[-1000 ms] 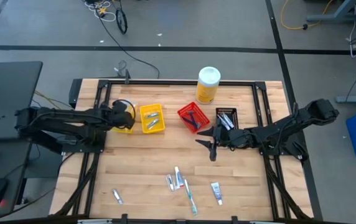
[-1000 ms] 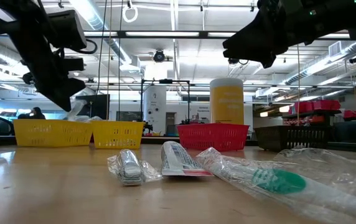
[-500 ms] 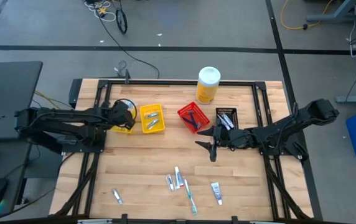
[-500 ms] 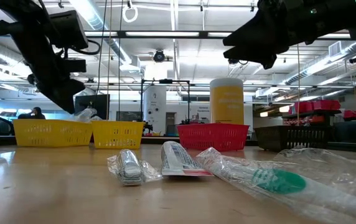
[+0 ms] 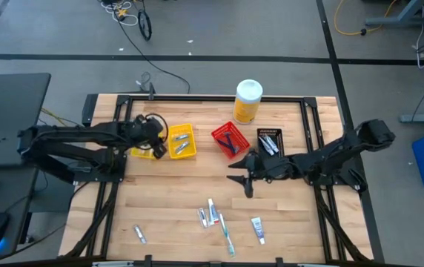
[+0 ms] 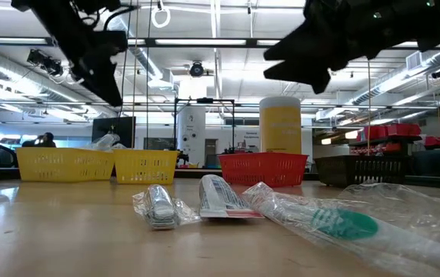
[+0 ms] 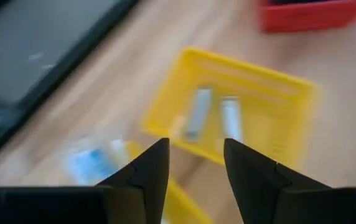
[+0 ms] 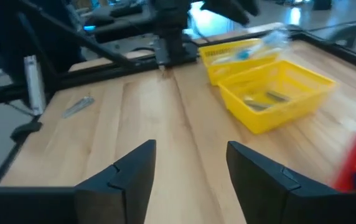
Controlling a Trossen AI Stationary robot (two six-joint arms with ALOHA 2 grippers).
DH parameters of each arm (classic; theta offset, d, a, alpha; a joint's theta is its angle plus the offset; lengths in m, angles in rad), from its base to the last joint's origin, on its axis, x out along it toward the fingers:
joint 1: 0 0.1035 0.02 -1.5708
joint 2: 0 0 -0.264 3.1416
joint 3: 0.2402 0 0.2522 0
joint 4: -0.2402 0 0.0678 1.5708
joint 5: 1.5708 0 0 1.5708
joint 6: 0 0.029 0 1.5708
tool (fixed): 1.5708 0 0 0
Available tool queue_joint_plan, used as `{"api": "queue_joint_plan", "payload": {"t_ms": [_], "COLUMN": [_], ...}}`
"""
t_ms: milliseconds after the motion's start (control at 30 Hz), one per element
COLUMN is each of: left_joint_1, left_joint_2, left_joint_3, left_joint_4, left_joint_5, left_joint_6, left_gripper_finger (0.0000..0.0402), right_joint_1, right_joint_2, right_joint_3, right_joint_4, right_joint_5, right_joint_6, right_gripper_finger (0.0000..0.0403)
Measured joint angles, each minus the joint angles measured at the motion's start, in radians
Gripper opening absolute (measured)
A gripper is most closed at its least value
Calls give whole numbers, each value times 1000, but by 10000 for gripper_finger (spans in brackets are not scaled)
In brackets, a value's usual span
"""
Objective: Pick & Place Travel size toiletries
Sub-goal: Put the silver nail cutter into the right yellow bin
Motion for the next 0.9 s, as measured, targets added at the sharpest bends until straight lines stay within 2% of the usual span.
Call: {"api": "queue_joint_plan", "payload": {"t_ms": [200, 333, 600, 767, 900], "left_joint_1": [-110, -237, -521, -677, -796], "left_joint_2": [3, 14, 69, 158, 239], "left_joint_3": [14, 14, 12, 13, 14], "left_joint_4": [43, 54, 94, 115, 125], "left_joint_5": [311, 414, 404, 400, 445], "left_joint_6": [102, 102, 97, 81, 41], "left_gripper_finger": [151, 154, 171, 178, 177], "right_joint_1": [-3, -17, -23, -23, -23], "right_joint_2": [104, 139, 154, 153, 154], "right_joint_3": [100, 125, 125, 125, 124], "right_joint_4": [-3, -3, -8, -7, -4], "right_joint_5": [-20, -19, -17, 7, 8], "right_joint_6": [-97, -117, -117, -111, -108], "right_gripper_finger": [213, 209, 190, 181, 177]}}
